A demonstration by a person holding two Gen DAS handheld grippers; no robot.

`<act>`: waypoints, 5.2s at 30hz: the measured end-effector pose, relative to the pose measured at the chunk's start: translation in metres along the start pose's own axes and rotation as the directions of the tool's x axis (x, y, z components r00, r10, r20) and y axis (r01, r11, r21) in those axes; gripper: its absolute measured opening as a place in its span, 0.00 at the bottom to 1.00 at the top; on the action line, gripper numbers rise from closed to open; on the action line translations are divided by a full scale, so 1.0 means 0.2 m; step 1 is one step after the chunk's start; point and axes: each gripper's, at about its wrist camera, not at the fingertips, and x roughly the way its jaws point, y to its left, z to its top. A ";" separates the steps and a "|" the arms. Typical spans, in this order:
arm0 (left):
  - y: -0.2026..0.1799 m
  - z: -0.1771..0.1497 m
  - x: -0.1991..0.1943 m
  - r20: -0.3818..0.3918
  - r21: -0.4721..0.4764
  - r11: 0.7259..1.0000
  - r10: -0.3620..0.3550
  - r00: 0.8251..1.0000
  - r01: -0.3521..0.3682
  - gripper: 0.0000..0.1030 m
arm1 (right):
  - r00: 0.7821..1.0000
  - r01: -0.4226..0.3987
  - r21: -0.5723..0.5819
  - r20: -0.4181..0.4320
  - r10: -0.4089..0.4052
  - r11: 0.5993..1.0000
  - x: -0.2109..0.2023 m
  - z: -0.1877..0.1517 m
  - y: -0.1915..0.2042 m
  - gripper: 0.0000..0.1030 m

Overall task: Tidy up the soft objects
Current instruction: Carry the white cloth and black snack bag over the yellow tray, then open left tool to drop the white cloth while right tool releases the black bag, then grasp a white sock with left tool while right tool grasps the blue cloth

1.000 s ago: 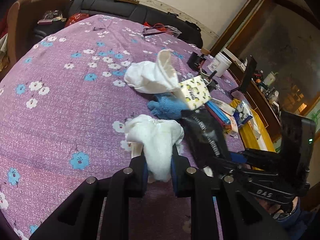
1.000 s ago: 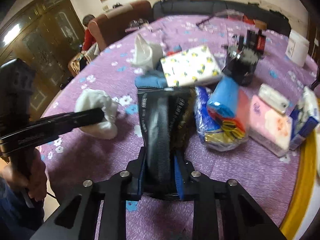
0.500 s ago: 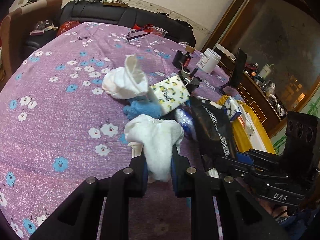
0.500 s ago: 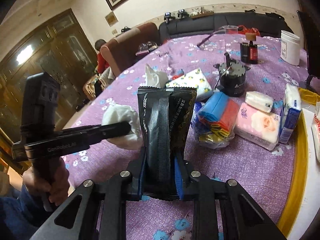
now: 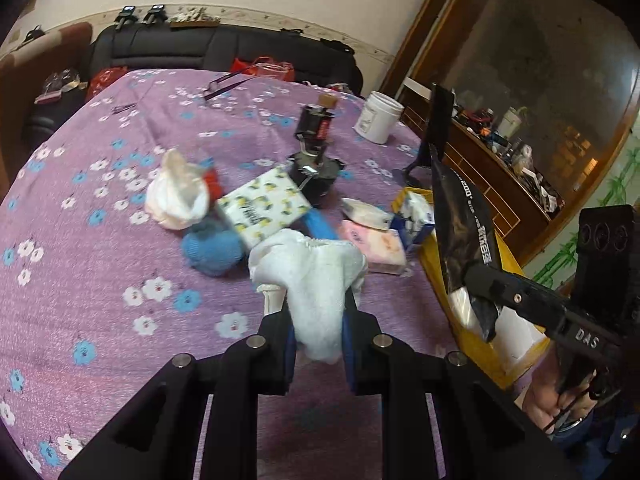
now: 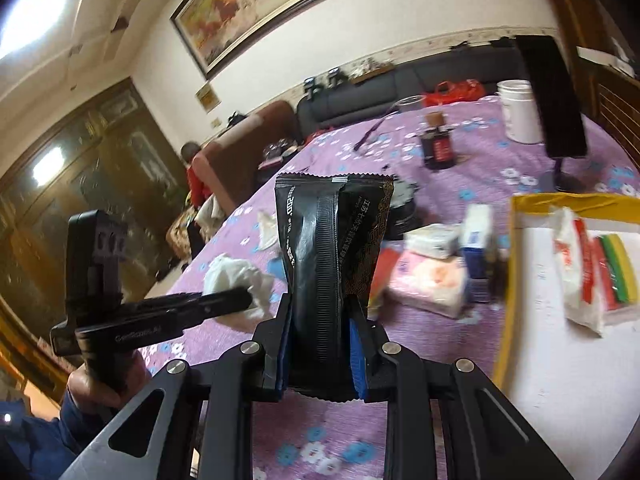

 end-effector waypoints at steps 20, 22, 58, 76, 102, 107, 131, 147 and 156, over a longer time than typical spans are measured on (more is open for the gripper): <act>-0.68 0.03 0.36 -0.157 0.198 0.957 -0.185 0.970 0.215 0.17 | 0.966 0.214 0.244 0.092 -0.242 0.946 -0.42 -0.02 -0.56 0.26; -0.75 0.03 0.42 -0.187 0.213 0.949 -0.195 0.963 0.233 0.17 | 0.955 0.257 0.266 0.075 -0.286 0.929 -0.44 -0.02 -0.62 0.26; -1.07 -0.03 0.74 -0.296 0.251 0.916 -0.235 0.926 0.313 0.51 | 0.867 0.472 0.354 -0.016 -0.499 0.808 -0.59 -0.05 -0.82 0.47; -0.80 0.08 0.43 -0.142 0.198 0.939 -0.255 0.956 0.280 0.51 | 0.922 0.371 0.226 0.022 -0.386 0.900 -0.43 0.03 -0.48 0.47; 0.56 0.30 0.11 0.058 -0.199 0.978 0.075 0.995 -0.062 0.61 | 0.951 0.306 0.087 -0.064 -0.302 0.948 -0.07 0.05 -0.16 0.49; 0.62 0.36 0.28 0.017 -0.182 0.978 0.104 0.994 -0.099 0.61 | 0.952 0.302 0.073 -0.073 -0.297 0.950 -0.05 0.05 -0.14 0.49; 0.68 -0.07 0.07 0.054 -0.209 0.977 0.063 0.997 -0.050 0.10 | 0.970 0.150 -0.058 -0.183 -0.158 0.987 0.81 0.43 0.22 0.49; 0.70 -0.08 0.03 0.103 -0.237 0.969 0.093 0.990 -0.067 0.10 | 0.924 0.035 -0.273 -0.357 -0.135 0.961 1.04 0.08 0.44 0.54; 0.62 -0.08 0.03 0.112 -0.170 0.975 0.164 0.980 -0.144 0.10 | 0.959 0.052 -0.276 -0.253 -0.125 0.960 0.82 0.03 0.47 0.32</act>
